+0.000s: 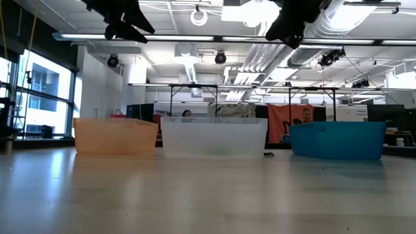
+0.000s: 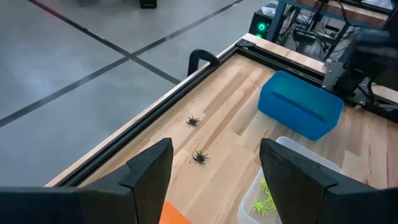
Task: Sort Halloween decoration
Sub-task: Put the black spider toy into the orange bin
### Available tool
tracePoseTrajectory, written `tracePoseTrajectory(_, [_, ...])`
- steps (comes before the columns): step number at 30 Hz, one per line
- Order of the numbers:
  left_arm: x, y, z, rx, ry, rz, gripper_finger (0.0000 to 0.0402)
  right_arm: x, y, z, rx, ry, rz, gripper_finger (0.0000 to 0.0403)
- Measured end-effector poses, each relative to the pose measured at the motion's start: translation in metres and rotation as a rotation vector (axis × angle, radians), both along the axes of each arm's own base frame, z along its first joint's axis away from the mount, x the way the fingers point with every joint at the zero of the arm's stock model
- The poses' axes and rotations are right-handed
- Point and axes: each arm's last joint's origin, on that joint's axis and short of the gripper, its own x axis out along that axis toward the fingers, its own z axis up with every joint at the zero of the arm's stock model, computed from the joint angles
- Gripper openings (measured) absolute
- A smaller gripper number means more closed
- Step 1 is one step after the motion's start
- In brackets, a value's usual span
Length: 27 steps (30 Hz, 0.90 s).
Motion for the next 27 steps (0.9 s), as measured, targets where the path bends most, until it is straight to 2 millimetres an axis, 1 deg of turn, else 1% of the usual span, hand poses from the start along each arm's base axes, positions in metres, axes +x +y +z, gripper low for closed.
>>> tracePoseTrajectory(3, [0.0, 0.0, 0.0, 0.001, -0.002, -0.001, 0.0227, 0.005, 0.009, -0.008, 0.006, 0.041, 0.03, 0.0015])
tracePoseTrajectory(6, [0.0, 0.0, 0.0, 0.001, -0.004, 0.0, 0.0227, 0.01, 0.015, -0.018, 0.004, 0.103, 0.05, 0.0033])
tracePoseTrajectory(10, [0.0, 0.0, 0.0, 0.001, -0.005, -0.001, 0.0227, 0.017, 0.019, -0.04, -0.027, 0.233, 0.108, 0.0086])
tracePoseTrajectory(14, [0.0, 0.0, 0.001, 0.002, -0.006, -0.001, 0.0227, 0.026, 0.019, -0.064, -0.17, 0.344, 0.196, 0.0146])
tracePoseTrajectory(17, [0.0, 0.0, 0.001, 0.002, -0.006, -0.001, 0.0227, 0.034, 0.011, -0.078, -0.274, 0.389, 0.241, 0.0176])
tracePoseTrajectory(19, [0.0, 0.0, 0.001, 0.002, -0.006, -0.001, 0.0227, 0.038, 0.004, -0.086, -0.31, 0.421, 0.257, 0.0188])
tracePoseTrajectory(23, [0.0, 0.0, 0.0, 0.002, -0.006, -0.001, 0.0227, 0.042, -0.011, -0.099, -0.349, 0.463, 0.295, 0.0194])
tracePoseTrajectory(27, [0.0, 0.0, 0.001, 0.002, -0.006, -0.001, 0.0227, 0.043, -0.025, -0.111, -0.379, 0.451, 0.32, 0.0194])
